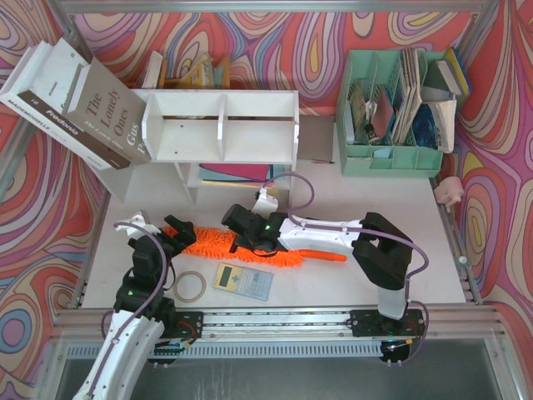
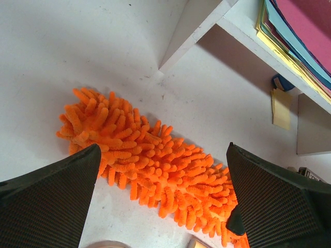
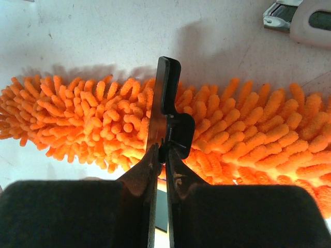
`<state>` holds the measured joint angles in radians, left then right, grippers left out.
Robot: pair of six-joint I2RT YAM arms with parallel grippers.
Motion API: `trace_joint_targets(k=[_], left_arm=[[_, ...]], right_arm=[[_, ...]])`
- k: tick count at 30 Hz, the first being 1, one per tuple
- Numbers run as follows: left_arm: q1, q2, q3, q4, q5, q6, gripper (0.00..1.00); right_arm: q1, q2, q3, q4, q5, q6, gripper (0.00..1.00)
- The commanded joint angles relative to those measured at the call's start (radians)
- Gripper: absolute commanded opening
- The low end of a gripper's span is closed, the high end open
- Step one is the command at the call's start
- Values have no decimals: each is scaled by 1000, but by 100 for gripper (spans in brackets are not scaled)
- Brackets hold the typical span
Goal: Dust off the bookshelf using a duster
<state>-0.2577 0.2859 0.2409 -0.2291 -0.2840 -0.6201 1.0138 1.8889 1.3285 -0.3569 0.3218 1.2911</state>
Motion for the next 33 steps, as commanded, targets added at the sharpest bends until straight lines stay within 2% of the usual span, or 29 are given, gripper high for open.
trace_joint_targets(k=[1,11,23,29,33], left_arm=[[-5,-10,-18,17,8,16,98],[-5,-7,-17,19,11,17,98],[-5,-5,-17,21,12,19,98],[-5,-5,-17,20,11,19,98],[-5,-4,-15,17,8,14,98]], right_arm=[[-3,-44,-16,-26,75,11,17],[-37,-101,-69,29,129,34,17],[-98,-91,-87,105,141,53,14],[-98,-88,-70,52,138,3,25],[-96,-112,-77,38,136,-149,31]])
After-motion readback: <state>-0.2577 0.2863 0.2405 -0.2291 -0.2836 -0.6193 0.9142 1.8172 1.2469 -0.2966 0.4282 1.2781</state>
